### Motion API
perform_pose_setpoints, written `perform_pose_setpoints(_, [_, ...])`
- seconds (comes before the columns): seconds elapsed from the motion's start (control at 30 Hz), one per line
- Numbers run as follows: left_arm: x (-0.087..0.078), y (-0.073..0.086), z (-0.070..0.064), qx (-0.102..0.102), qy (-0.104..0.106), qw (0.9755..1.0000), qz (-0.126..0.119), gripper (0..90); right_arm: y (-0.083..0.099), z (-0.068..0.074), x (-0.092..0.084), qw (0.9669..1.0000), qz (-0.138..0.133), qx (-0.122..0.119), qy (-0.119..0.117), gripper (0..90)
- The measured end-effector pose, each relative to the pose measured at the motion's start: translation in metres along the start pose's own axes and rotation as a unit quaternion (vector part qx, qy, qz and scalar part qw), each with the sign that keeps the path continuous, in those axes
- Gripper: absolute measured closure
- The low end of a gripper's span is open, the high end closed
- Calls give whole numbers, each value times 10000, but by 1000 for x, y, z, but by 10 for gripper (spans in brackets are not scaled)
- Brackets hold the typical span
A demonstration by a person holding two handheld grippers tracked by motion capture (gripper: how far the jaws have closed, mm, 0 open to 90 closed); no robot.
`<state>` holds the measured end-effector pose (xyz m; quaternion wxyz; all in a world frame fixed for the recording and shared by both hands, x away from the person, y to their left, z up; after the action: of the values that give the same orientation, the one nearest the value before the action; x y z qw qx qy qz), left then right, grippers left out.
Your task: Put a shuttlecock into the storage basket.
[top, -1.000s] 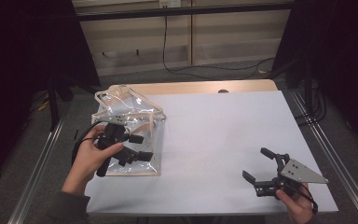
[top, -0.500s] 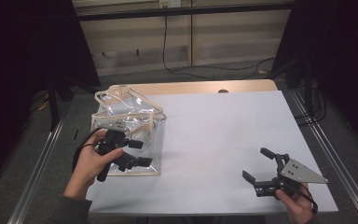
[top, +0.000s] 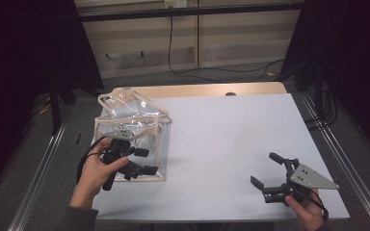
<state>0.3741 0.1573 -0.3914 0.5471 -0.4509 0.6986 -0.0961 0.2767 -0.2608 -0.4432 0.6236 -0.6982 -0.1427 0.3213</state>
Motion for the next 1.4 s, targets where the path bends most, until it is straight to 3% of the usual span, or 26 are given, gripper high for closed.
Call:
perform_pose_setpoints(0.13, [4,3,0,22,-52,9999,84,84,0,0,0,10000,17,-4,1,15])
perform_pose_setpoints(0.9, [17,25,8,-77,59,9998,-151,86,0,0,0,10000,12,4,-13,15])
perform_pose_setpoints(1.4, [15,38,15,-106,74,9993,-347,82,1,0,0,10000,12,8,-1,15])
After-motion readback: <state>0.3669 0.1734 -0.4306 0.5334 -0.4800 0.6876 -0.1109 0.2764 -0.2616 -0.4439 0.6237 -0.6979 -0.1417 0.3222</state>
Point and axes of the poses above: each handheld gripper's, and its own axes: x roughly forward along the jaws, y roughly out of its underside, z roughly to its left, the point moved 4 cm from there along x, roughly forward along the jaws, and after that the axes turned 8 degrees about z, right-handed, at the moved point
